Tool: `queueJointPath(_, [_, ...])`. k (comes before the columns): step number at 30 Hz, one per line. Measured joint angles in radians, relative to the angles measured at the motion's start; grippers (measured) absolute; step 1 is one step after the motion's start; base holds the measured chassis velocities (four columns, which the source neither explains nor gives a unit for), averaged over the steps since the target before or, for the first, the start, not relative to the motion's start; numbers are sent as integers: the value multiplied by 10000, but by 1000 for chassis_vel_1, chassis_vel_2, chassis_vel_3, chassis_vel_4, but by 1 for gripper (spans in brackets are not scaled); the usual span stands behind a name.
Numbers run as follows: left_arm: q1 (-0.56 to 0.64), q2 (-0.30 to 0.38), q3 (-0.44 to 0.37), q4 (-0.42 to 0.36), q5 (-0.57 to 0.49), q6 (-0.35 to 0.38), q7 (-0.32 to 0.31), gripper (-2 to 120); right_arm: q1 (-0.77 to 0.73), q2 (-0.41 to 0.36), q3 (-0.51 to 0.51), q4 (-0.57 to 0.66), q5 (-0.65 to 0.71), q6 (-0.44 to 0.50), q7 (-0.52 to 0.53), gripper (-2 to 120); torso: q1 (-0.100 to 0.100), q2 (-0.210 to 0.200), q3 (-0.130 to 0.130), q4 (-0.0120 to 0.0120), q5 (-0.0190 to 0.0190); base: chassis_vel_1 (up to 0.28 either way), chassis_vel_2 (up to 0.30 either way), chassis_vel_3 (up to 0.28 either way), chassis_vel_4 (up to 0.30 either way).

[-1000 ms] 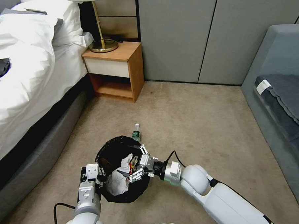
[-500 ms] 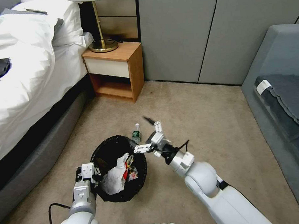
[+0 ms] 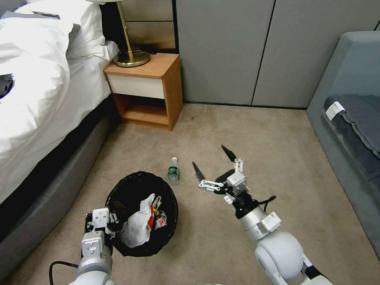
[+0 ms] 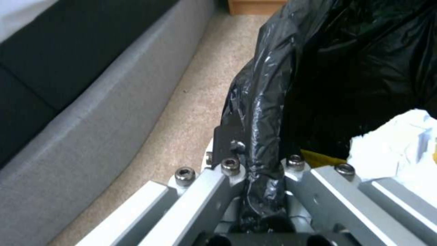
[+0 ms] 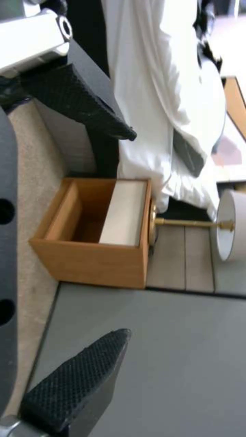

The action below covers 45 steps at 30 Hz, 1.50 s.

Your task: Pick up the trash bin, then pick up the garbage from the floor and place it into the trash bin.

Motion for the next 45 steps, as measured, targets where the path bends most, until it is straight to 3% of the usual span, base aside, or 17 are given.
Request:
queueJointPath(21, [-41, 15, 58, -175, -25, 49, -62, 0, -221, 78, 49, -274, -1, 34, -191, 100, -1, 0, -1, 1, 0, -9, 10, 9, -13])
queueJointPath(45, [-45, 47, -11, -386, -44, 174, -81, 0, 47, -7, -29, -460, 49, 65, -420, 100, 1, 0, 2, 2, 0, -117, 126, 123, -122])
